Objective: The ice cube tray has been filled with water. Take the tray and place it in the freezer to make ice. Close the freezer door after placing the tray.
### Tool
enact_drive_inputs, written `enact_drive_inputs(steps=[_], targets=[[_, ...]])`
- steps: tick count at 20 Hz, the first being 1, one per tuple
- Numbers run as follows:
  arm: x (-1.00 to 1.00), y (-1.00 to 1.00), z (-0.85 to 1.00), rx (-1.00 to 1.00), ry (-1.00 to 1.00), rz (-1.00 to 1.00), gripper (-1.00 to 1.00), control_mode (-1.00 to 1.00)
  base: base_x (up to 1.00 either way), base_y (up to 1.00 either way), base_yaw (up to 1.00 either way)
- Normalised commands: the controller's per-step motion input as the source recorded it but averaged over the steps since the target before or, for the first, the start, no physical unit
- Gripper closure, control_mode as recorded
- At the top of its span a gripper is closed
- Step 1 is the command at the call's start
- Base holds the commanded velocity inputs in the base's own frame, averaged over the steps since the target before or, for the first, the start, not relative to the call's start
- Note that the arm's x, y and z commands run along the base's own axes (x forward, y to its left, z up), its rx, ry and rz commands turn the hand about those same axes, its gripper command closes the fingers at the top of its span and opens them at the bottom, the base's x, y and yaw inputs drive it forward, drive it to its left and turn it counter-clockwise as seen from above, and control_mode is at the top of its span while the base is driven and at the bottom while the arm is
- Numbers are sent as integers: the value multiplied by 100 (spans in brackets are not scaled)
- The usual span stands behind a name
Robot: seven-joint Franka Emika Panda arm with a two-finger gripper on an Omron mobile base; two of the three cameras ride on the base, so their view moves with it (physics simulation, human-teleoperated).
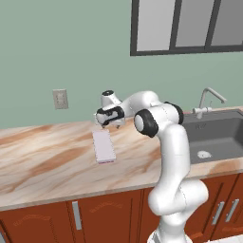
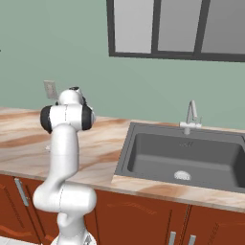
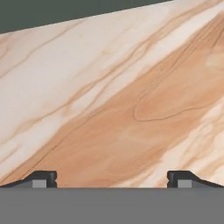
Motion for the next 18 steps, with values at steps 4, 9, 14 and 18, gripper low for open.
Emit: enact_drive_inputs(steps=[4, 9, 14, 18], targets=[[1, 18, -51, -4, 3, 0, -100, -100, 0, 0, 0], [0, 20, -49, -3, 4, 0, -100, -100, 0, 0, 0], [-55, 25, -50, -1, 4, 0, -100, -100, 0, 0, 0], [-100, 20, -58, 0, 1, 0, -100, -100, 0, 0, 0]])
